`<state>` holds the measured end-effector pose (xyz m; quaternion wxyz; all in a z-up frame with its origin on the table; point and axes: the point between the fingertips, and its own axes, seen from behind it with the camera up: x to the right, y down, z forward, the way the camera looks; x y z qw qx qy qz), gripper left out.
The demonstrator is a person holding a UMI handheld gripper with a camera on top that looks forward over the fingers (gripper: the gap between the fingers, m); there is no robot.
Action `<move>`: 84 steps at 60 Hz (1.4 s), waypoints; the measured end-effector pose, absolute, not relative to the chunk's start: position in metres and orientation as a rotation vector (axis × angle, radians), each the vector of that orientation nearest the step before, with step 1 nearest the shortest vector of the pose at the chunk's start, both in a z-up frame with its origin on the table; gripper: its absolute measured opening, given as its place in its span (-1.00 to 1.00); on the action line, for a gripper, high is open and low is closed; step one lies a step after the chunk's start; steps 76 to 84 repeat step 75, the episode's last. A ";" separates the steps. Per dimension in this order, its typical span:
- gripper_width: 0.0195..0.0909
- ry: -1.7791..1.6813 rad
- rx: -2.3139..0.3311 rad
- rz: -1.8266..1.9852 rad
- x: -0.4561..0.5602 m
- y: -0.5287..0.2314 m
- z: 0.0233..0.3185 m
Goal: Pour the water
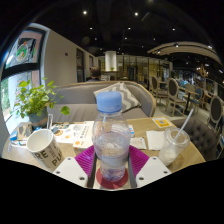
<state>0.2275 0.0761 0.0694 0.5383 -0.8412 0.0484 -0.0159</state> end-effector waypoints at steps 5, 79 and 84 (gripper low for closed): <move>0.13 0.129 -2.043 -0.034 0.226 0.071 0.064; 0.85 0.191 -2.241 -0.170 0.105 -0.233 0.224; 0.85 0.191 -2.241 -0.170 0.105 -0.233 0.224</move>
